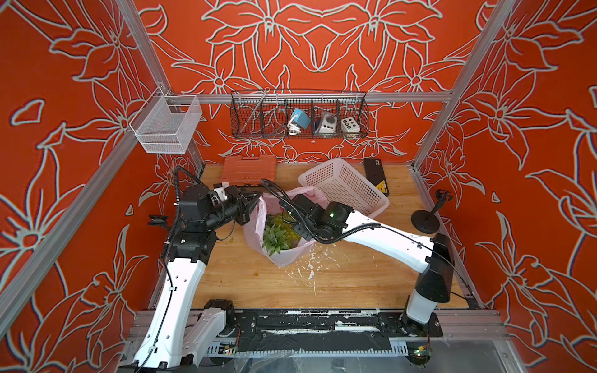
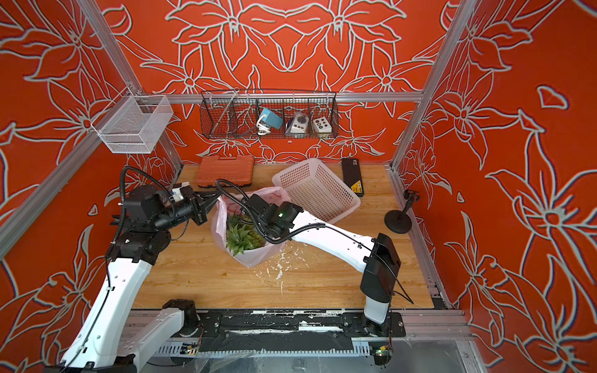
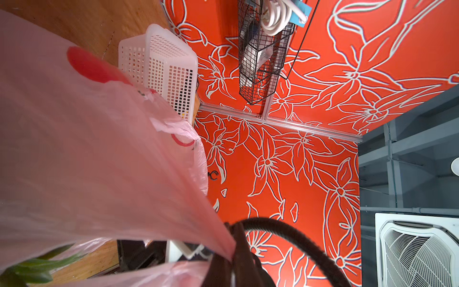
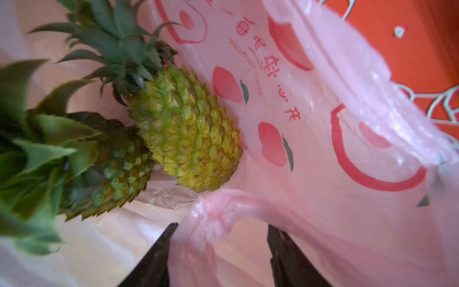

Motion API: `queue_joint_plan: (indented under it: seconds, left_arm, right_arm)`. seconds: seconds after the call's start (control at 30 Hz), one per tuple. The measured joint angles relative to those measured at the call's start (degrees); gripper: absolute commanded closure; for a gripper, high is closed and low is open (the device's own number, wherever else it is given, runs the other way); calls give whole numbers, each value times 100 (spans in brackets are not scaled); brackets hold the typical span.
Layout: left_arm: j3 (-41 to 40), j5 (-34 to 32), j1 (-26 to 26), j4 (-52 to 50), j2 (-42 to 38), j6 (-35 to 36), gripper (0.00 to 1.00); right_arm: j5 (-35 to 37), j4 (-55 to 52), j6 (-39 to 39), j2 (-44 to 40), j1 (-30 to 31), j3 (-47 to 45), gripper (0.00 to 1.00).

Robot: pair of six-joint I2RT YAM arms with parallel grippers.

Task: Place the pineapple into a plastic bag & tie a knot
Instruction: Adjust the plastic bag at the center of the board.

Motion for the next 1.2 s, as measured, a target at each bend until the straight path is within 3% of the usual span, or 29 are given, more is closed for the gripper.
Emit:
queue_joint_plan:
  seconds: [0.17,0.3,0.47,0.63,0.73,0.87,1.2]
  left_arm:
    - [-33,79,66,0,-63,-7,100]
    - [103,81,140,-184,-52,66,100]
    - [1329,85,358,-750,354,238,100]
    - [2483,177,654,-787,841,273,100]
    - [2677,201,907,-450,929,199,100]
    - [2371,400,966,-284,916,61,100]
    - [214,846,901,555,341,-575,100]
  right_arm:
    - [319,267,44,-22,-223,-243,100]
    - [195,304,227,-398,-420,-302,100]
    - [-590,273,575,-1762,-671,-79,100]
    - [-1425,212,870,-2848,-1585,748,100]
    - [-1703,111,973,-3025,-1971,918,100]
    - [-2210,20,1117,-3088,-2079,669,100]
    - [-3591,57,1613,-2409,-2085,-284,100]
